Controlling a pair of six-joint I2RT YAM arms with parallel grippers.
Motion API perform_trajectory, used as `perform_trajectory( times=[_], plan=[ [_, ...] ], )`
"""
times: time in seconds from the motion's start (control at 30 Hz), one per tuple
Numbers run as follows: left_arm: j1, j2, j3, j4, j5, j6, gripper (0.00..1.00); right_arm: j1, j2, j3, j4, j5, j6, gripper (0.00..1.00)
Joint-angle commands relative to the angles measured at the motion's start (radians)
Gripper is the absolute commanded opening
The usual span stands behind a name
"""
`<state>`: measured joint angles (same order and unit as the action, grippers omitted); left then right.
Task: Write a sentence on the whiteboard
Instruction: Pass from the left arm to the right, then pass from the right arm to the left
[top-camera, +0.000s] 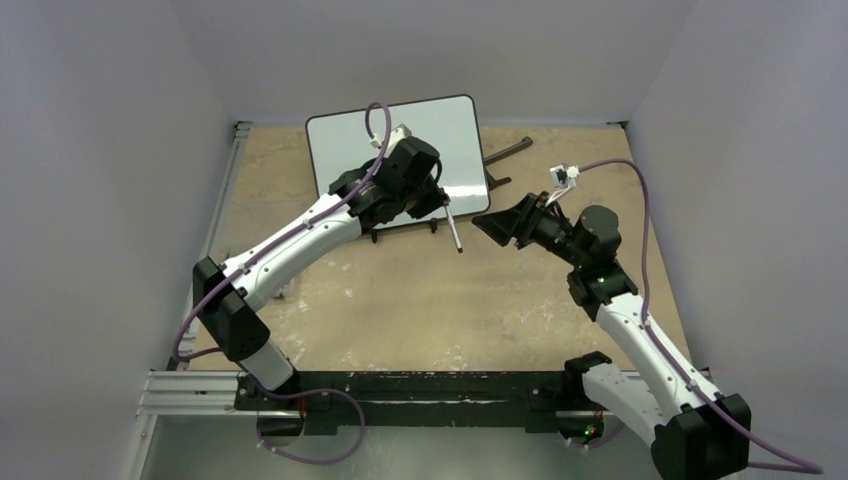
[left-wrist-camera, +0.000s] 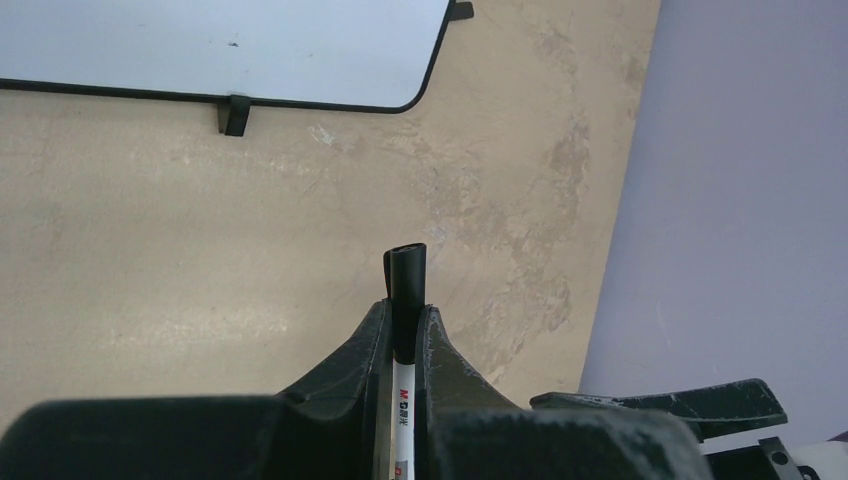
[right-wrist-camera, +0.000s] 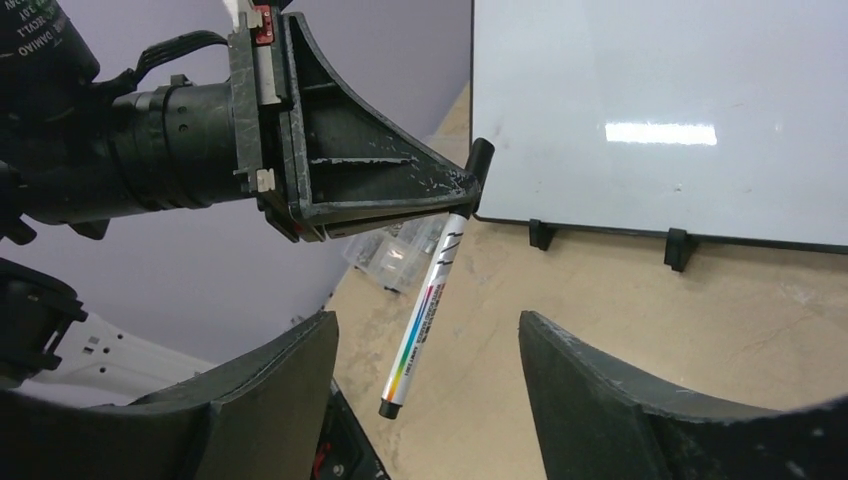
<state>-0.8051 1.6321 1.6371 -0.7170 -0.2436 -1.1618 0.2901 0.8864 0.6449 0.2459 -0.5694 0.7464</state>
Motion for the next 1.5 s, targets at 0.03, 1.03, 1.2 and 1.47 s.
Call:
perform_trajectory(
  times=[0.03,1.03,1.2,1.47],
  plan=[
    [0.013,-0.042,-0.006,0.08,-0.005,-0.056,0.0,0.014,0.037,0.003,0.116,-0.058,0.032,0.46],
    [0.02,-0.112,-0.163,0.367,0.1,0.111,0.1,0.077,0.171,0.142,-0.04,-0.157,-0.058,0.0],
    [0.037,-0.215,-0.217,0.339,0.124,0.282,0.65,0.077,0.167,0.207,-0.153,-0.19,-0.154,0.0],
    [0.081,-0.367,-0.174,0.139,0.152,0.811,0.94,0.077,0.196,0.322,-0.317,-0.243,-0.254,0.0]
  ],
)
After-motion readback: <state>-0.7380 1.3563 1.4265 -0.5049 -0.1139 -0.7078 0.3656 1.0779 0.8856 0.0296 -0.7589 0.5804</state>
